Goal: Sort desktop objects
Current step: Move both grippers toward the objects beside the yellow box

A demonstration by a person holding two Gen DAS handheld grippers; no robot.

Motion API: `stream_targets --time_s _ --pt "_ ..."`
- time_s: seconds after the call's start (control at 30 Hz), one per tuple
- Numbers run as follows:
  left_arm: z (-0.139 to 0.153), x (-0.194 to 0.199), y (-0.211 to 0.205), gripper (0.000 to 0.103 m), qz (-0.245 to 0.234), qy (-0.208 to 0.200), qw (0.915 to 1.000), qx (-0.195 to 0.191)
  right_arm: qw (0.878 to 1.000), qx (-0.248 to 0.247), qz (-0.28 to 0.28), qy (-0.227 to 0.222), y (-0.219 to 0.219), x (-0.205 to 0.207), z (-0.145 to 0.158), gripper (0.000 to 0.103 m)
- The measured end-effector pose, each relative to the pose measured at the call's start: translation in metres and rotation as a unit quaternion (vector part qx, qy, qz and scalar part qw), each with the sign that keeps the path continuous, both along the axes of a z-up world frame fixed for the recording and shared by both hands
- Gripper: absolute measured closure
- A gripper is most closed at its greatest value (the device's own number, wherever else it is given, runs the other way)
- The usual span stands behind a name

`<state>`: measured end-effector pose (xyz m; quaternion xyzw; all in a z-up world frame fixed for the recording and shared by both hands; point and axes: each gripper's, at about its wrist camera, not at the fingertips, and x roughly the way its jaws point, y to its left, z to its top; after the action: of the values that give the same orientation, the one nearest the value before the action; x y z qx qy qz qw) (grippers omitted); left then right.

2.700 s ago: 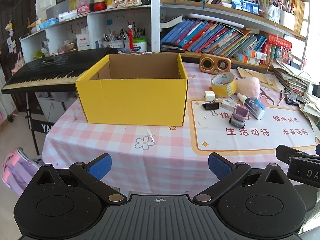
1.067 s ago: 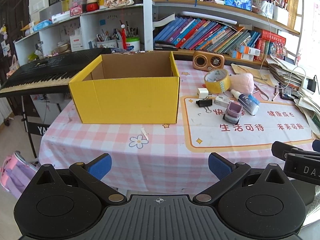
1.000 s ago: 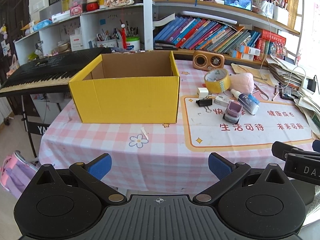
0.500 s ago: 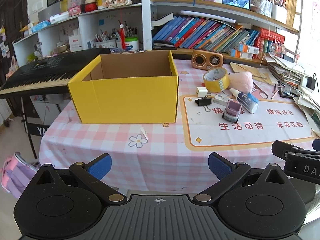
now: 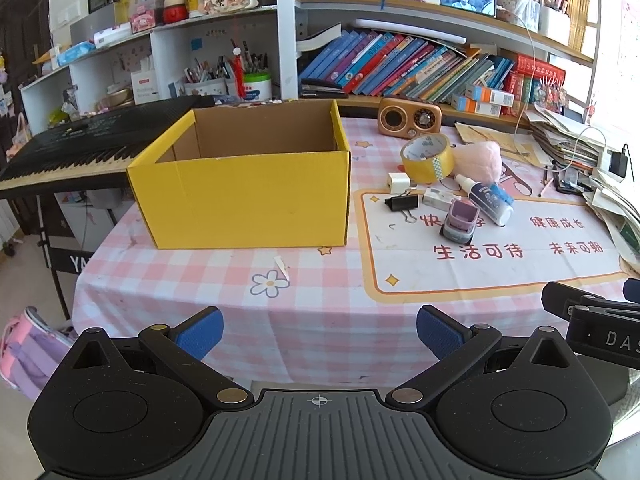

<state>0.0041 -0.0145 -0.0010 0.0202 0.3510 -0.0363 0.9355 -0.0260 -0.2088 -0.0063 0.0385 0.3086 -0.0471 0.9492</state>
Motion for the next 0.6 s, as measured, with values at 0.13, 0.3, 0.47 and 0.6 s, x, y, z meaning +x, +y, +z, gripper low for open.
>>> stream_targets --time_s 0.13,0.3,0.47,0.6 --pt "-0.0005 0.0014 -0.0014 0.0 -0.004 0.002 1.0 -0.001 1.0 0.003 0.002 0.0 0.0001 -0.0004 -0.001 0.0" --pt "-0.0006 0.0019 -0.0027 0.0 -0.008 0.001 1.0 -0.001 1.0 0.001 0.001 0.001 0.0008 0.0007 -0.0021 0.0" --pt "-0.0012 0.0028 -0.0029 0.0 -0.009 0.003 1.0 -0.003 1.0 0.001 -0.002 0.004 -0.0008 0.0017 -0.0021 0.0" --pt "-0.002 0.004 -0.0043 0.0 -0.011 0.006 0.9999 -0.003 1.0 -0.001 -0.003 0.004 -0.0021 0.0027 -0.0004 0.0"
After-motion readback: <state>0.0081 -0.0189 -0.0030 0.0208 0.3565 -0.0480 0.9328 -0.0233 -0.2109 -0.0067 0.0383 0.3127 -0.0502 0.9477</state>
